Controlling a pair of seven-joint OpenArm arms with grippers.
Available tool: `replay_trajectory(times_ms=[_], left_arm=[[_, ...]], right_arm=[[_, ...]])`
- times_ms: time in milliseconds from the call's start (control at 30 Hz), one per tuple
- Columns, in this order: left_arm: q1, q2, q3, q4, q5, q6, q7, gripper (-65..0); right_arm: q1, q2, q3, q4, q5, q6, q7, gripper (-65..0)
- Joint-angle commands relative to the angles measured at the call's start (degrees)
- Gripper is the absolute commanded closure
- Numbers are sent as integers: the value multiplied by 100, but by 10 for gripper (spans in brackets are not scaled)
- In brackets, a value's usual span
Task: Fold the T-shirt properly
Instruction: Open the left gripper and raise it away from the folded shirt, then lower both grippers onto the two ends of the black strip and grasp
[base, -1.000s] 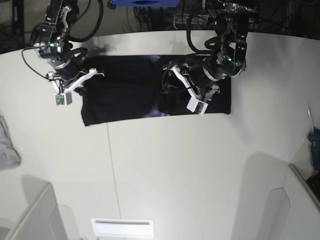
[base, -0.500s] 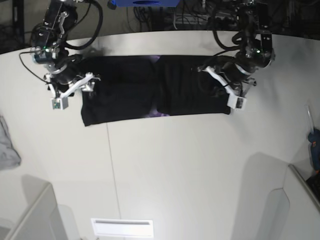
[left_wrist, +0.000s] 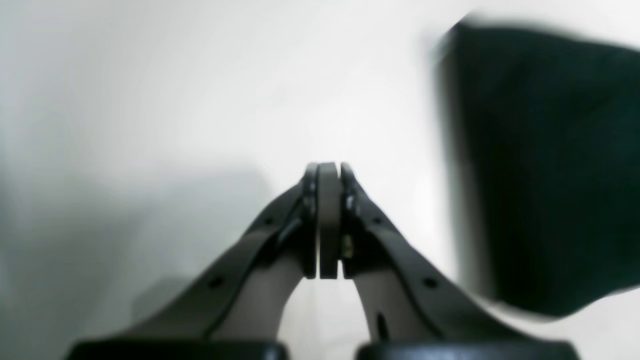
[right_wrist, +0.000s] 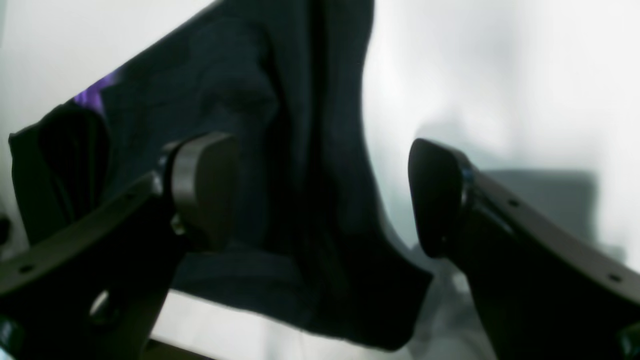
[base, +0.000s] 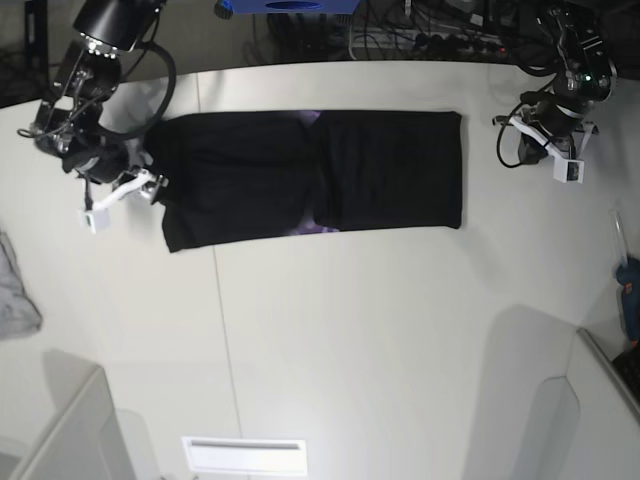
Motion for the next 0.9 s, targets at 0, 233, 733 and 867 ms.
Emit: replay_trajectory(times_ms=[0,233,733,867], left_arm=[[-23,-59,28,-27,70,-42,-204,0],[-76,64,63,-211,615,-385,-565,0],[-436,108,960,-554,642,-359,-582,0],[-454,108,1083,-563,642,-359,-582,0]], right_arm=[[70,122,-6,37,108,1,138,-494],[70,122,-6,-315,161,27,-100,-494],[-185,-1,-454,-368,117,449,-223,-494],[-185,34,-454,-605,135,449,50,-468]])
